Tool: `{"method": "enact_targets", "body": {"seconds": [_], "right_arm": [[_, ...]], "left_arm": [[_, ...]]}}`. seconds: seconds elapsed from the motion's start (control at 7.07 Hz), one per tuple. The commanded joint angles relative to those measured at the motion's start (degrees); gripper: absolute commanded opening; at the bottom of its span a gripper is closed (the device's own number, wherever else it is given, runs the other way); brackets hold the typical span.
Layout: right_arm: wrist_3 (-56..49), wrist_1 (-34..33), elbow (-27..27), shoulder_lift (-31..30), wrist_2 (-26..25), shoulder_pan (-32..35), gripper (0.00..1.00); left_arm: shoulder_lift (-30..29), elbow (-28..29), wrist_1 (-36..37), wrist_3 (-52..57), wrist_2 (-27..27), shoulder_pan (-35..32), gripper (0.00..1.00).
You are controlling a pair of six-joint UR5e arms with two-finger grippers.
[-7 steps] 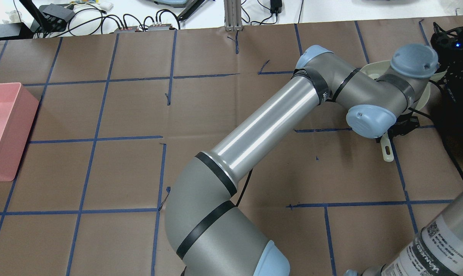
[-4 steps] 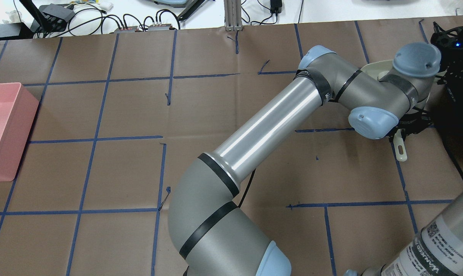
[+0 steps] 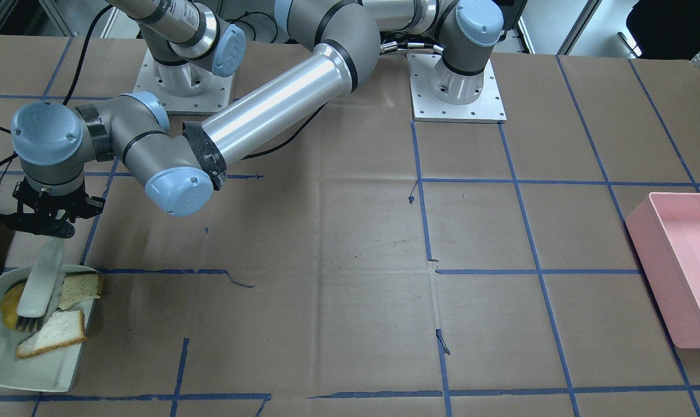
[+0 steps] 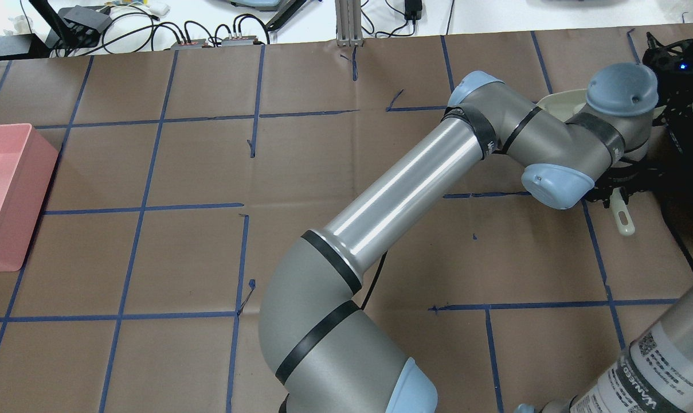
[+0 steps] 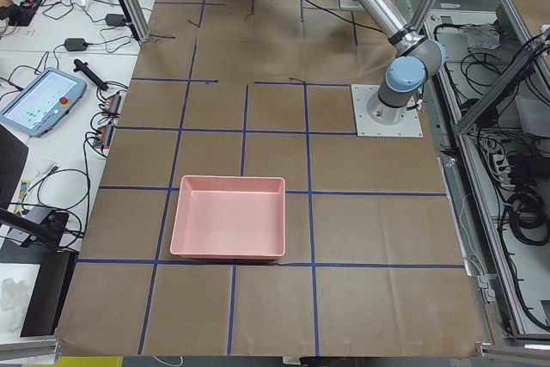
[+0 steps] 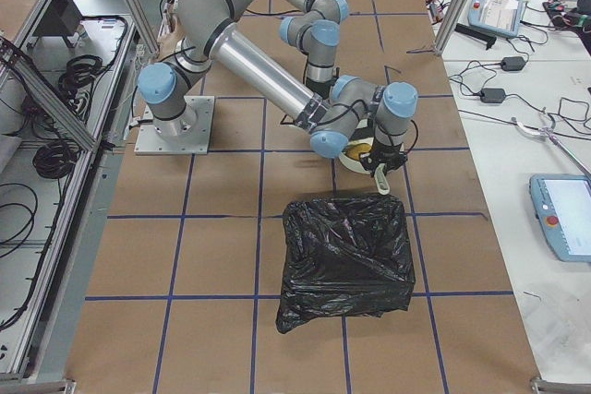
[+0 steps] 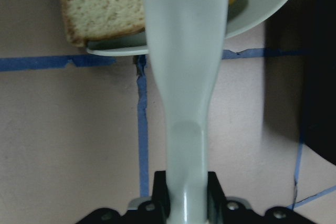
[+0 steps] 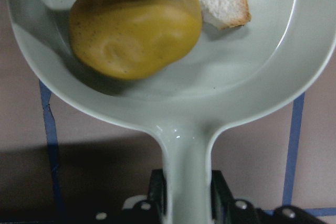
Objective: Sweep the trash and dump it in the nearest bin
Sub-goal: 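Sweep the bread and potato into the dustpan with the left gripper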
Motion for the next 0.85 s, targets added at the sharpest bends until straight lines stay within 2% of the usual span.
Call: {"method": "enact_targets", "body": {"seconds": [0.0,0.14,0.57,0.71], "right_arm": [[0.00,0.01,0.00,0.09,0.18,0.04,0.00],[0.00,0.10,0.00,0.09,0.53,0.04,0.00],[0.00,0.10,0.09,0.18,1.06,0.12,0.00],[0.00,1.23,0.00,0.18,1.84,0.12,0.00]], "left_arm": [[1.59,-0.21,-6.43,-0.91,3.46,0.00,0.00],[2.39,-0.21,-12.74,-1.00,3.57,0.09,0.00],[2.22,0.05,-25.24,-1.09,3.57,-0.09,0.00],[2.40,0.14,-25.45,-1.78,3.14,-0.09,0.00]]}}
